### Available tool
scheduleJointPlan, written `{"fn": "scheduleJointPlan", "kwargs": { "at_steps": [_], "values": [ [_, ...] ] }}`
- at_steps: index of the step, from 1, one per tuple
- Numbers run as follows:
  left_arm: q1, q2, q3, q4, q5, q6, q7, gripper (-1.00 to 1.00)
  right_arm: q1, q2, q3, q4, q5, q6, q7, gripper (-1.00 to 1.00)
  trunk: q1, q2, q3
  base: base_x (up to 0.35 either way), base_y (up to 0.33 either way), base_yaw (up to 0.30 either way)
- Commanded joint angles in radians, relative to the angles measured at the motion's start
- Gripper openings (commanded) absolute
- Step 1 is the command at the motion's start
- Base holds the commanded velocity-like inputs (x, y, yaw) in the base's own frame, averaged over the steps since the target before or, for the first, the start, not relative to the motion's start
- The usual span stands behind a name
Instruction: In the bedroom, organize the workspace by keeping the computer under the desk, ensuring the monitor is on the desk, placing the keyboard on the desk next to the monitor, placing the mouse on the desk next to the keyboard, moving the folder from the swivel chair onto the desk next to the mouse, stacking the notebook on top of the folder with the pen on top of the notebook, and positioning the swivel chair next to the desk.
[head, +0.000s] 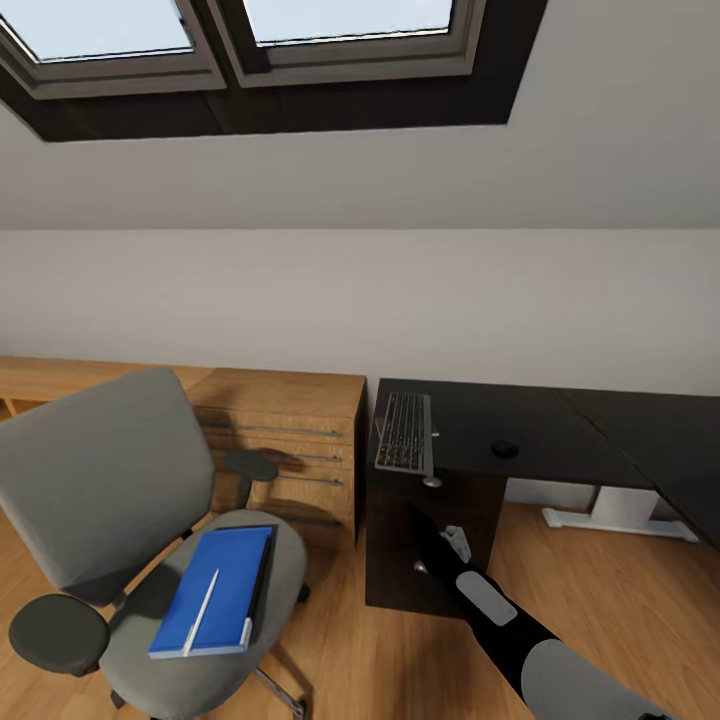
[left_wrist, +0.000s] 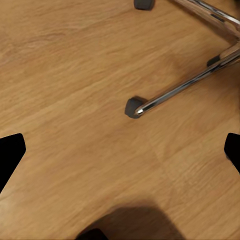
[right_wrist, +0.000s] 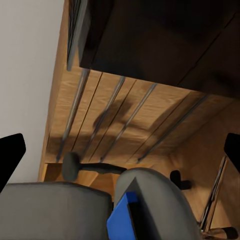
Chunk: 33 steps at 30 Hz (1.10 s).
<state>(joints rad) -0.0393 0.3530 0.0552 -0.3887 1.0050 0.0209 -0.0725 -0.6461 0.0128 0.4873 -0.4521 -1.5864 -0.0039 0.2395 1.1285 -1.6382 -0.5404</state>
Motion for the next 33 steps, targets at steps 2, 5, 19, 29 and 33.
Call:
{"fn": "scheduleJointPlan", "kwargs": {
  "at_steps": [2,5,19,29,33],
  "values": [
    [-0.001,0.0,0.003,0.001,0.009,0.002,-0.006,1.0,-0.001,0.0,0.005,0.001,-0.01,-0.001,0.004,1.0,0.008,-0.015,-0.007,0.0,0.0,0.0],
    [-0.001,0.0,0.003,0.001,0.009,0.002,-0.006,1.0,-0.001,-0.001,0.005,0.001,-0.01,0.0,0.004,1.0,0.019,-0.036,-0.017,0.0,0.0,0.0],
    [-0.001,0.006,0.003,0.003,0.006,0.002,-0.006,1.0,-0.001,-0.008,0.005,0.001,-0.012,0.001,0.038,1.0,0.035,-0.064,-0.029,0.0,0.0,0.0],
    [-0.001,0.019,0.0,0.094,0.001,-0.087,-0.011,1.0,-0.001,-0.012,0.005,0.001,-0.012,0.001,0.045,1.0,0.035,-0.064,-0.029,0.0,0.0,0.0],
    [-0.001,0.023,-0.006,0.181,-0.023,-0.157,-0.013,1.0,-0.001,-0.013,0.005,0.002,-0.012,0.0,0.047,1.0,0.035,-0.064,-0.029,0.0,0.0,0.0]
  ]
}}
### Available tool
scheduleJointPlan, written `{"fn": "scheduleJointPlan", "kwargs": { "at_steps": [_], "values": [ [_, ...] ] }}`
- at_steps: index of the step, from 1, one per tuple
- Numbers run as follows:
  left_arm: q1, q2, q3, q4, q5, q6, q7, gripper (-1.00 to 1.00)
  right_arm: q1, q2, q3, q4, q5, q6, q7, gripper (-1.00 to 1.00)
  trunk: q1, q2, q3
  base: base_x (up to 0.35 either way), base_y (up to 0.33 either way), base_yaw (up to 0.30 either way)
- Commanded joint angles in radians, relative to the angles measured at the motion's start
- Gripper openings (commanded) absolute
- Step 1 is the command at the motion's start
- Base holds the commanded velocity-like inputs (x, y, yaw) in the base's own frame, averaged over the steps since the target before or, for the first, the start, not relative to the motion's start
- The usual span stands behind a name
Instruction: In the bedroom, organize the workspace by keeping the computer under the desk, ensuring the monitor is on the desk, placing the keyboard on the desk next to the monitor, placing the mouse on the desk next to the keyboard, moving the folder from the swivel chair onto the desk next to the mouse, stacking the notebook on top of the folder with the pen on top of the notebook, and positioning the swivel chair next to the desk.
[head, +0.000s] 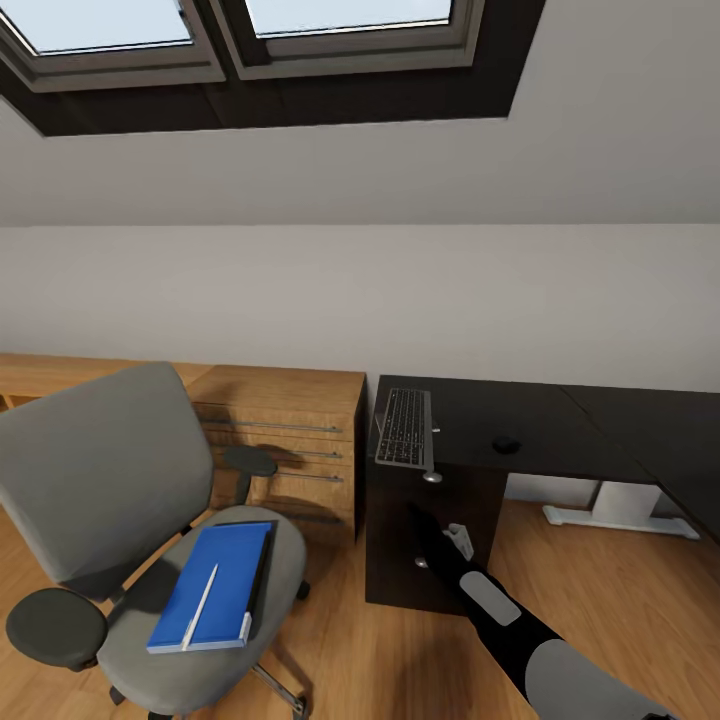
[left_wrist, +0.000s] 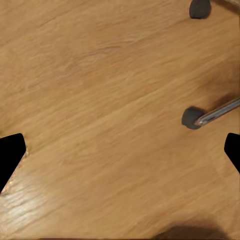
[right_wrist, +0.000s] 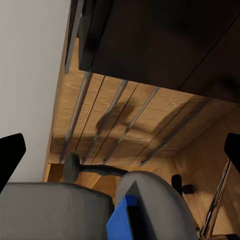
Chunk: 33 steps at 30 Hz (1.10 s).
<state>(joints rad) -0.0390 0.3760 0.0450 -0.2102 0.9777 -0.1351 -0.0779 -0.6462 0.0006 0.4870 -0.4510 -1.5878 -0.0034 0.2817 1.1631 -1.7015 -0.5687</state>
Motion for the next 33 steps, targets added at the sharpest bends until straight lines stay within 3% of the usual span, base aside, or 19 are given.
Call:
{"fn": "scheduleJointPlan", "kwargs": {
  "at_steps": [1,6,10,14,20,33],
  "values": [
    [-0.001,0.0,0.004,0.018,-0.007,-0.01,-0.008,1.0,-0.001,0.0,0.005,0.001,-0.01,0.0,0.005,1.0,0.0,0.0,-0.001,0.0,0.0,0.0],
    [-0.001,-0.005,0.0,0.085,-0.097,-0.064,-0.013,1.0,-0.001,-0.001,0.005,0.001,-0.01,-0.001,0.005,1.0,0.0,0.0,-0.001,0.0,0.0,0.0],
    [-0.001,-0.022,-0.002,0.142,-0.206,-0.171,-0.016,1.0,-0.001,-0.001,0.005,0.001,-0.009,-0.001,0.005,1.0,0.0,0.0,-0.001,0.0,0.0,0.0],
    [-0.001,-0.04,-0.002,0.171,-0.258,-0.259,-0.016,1.0,-0.001,-0.001,0.005,0.002,-0.009,-0.001,0.005,1.0,0.0,0.0,-0.001,0.0,0.0,0.0],
    [-0.001,-0.058,-0.002,0.185,-0.287,-0.312,-0.016,1.0,-0.001,-0.001,0.005,0.002,-0.009,-0.001,0.005,1.0,0.0,0.0,-0.001,0.0,0.0,0.0],
    [0.028,-0.087,-0.003,0.19,-0.299,-0.337,-0.026,1.0,-0.001,-0.001,0.005,0.002,-0.009,-0.001,0.005,1.0,0.0,0.0,-0.001,0.0,0.0,0.0]
  ]
}}
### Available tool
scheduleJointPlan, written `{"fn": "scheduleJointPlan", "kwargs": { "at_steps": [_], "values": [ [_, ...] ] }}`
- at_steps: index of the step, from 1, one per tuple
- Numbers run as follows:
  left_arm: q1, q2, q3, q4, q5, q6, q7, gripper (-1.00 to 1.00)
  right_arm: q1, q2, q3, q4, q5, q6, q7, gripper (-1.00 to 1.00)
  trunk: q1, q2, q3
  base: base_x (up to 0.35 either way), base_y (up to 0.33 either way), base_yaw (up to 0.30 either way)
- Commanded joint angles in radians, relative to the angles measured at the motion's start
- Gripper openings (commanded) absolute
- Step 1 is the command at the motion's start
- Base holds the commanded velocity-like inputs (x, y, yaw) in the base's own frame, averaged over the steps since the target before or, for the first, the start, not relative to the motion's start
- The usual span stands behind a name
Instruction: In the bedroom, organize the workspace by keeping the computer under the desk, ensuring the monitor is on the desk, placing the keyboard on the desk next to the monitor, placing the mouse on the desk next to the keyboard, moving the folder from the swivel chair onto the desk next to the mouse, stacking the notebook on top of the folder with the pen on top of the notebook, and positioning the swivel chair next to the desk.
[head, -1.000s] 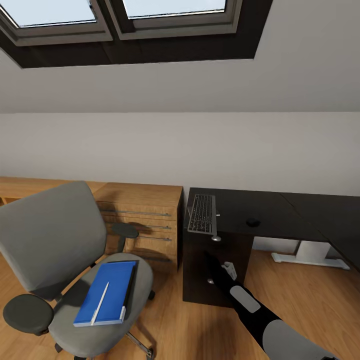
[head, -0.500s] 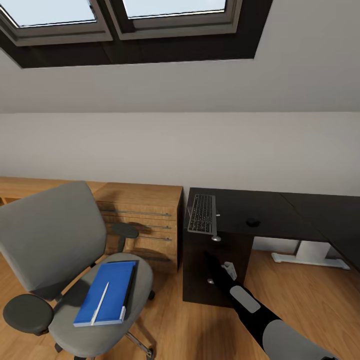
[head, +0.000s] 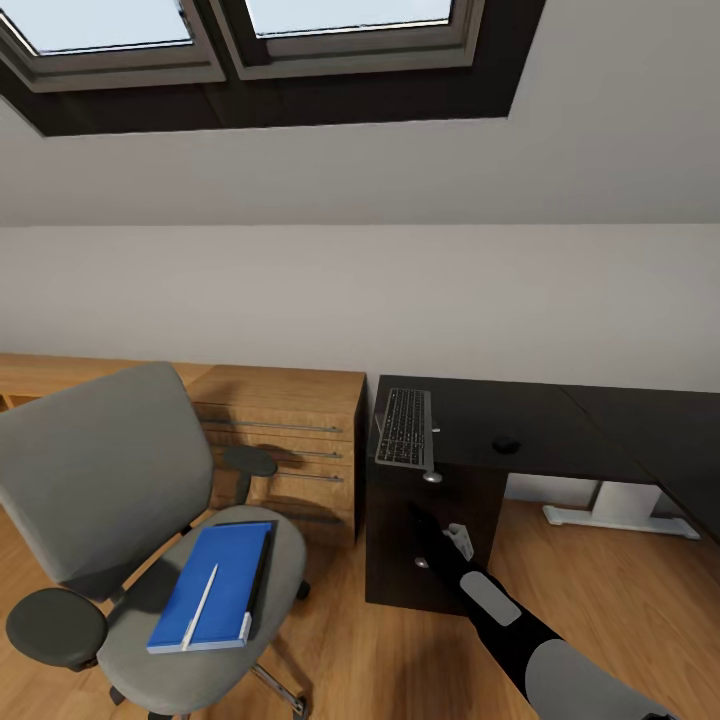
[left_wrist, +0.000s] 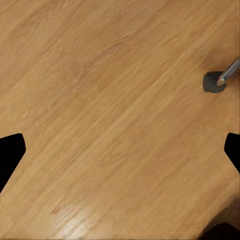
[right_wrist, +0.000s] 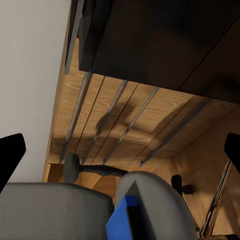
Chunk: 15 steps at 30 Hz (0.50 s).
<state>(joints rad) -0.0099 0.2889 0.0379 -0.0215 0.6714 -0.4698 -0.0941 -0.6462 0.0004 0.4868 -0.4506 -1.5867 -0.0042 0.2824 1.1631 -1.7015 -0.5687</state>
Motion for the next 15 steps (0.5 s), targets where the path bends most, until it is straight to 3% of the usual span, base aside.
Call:
{"fn": "scheduleJointPlan", "kwargs": {
  "at_steps": [1,8,15],
  "values": [
    [0.002,-0.002,0.004,0.001,0.007,-0.003,-0.015,1.0,-0.001,0.0,0.005,0.001,-0.01,0.0,0.004,1.0,0.0,-0.001,-0.001,0.0,0.0,0.0],
    [0.03,-0.021,0.004,0.002,0.003,-0.031,-0.088,1.0,-0.001,0.0,0.005,0.001,-0.01,0.0,0.004,1.0,0.0,-0.001,-0.001,0.0,0.0,0.0],
    [0.049,-0.031,0.002,0.002,0.002,-0.047,-0.101,1.0,-0.001,0.0,0.006,0.001,-0.01,0.0,0.004,1.0,0.0,-0.001,-0.001,0.0,0.0,0.0]
  ]
}}
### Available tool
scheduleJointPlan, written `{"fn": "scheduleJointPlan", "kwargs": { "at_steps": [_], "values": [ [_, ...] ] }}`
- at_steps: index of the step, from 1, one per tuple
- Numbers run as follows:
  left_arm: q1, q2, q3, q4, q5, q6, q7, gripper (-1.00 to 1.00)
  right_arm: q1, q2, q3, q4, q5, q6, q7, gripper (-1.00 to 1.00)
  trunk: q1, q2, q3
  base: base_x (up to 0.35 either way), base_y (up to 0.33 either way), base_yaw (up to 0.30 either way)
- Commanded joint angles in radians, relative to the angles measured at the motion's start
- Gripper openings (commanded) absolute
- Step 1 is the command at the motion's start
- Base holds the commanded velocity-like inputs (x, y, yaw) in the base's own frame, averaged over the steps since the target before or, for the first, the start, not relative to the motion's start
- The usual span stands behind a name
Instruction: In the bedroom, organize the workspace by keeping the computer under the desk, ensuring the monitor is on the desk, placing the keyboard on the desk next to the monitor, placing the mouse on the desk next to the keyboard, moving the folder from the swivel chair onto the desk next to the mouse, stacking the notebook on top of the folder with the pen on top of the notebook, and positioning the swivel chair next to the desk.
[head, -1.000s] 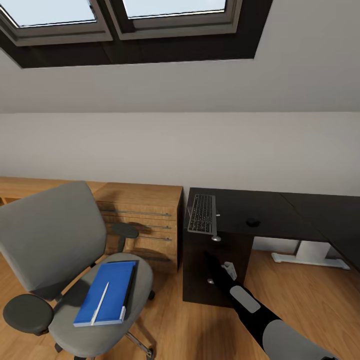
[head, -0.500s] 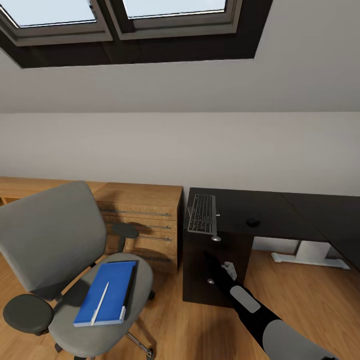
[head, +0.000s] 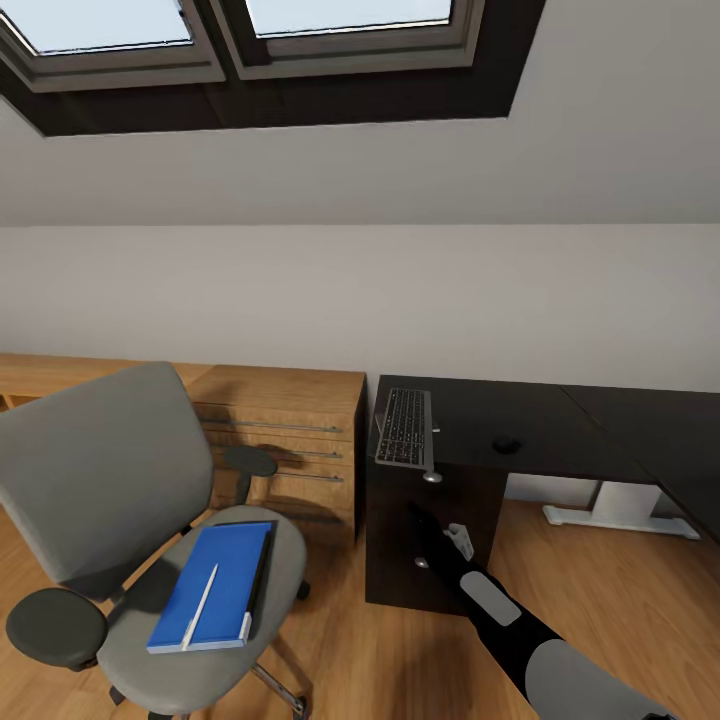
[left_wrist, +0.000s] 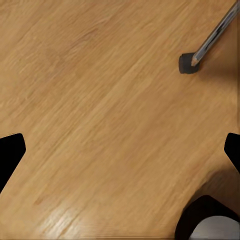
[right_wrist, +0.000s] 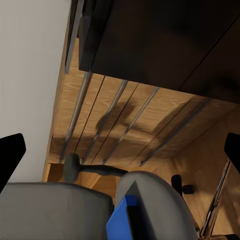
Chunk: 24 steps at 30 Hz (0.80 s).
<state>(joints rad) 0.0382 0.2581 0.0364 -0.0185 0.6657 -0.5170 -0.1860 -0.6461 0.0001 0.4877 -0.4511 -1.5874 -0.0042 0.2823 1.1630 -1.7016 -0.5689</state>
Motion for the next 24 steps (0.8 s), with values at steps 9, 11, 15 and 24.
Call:
{"fn": "scheduleJointPlan", "kwargs": {
  "at_steps": [9,11,15,24],
  "values": [
    [0.003,-0.005,0.003,-0.001,0.008,-0.001,-0.01,1.0,-0.001,0.0,0.005,0.002,-0.009,0.0,0.004,1.0,0.0,0.0,-0.001,0.0,0.0,0.0],
    [0.003,-0.005,0.003,-0.001,0.008,-0.001,-0.01,1.0,-0.001,0.0,0.005,0.002,-0.009,0.0,0.004,1.0,0.0,0.0,-0.001,0.0,0.0,0.0],
    [0.003,-0.005,0.003,-0.001,0.008,-0.001,-0.01,1.0,-0.001,0.0,0.005,0.002,-0.009,0.0,0.004,1.0,0.0,0.0,-0.001,0.0,0.0,0.0],
    [0.003,-0.005,0.003,-0.001,0.009,-0.002,-0.01,1.0,-0.001,0.0,0.005,0.003,-0.009,0.0,0.004,1.0,0.0,0.0,-0.001,0.077,0.033,0.0]
  ]
}}
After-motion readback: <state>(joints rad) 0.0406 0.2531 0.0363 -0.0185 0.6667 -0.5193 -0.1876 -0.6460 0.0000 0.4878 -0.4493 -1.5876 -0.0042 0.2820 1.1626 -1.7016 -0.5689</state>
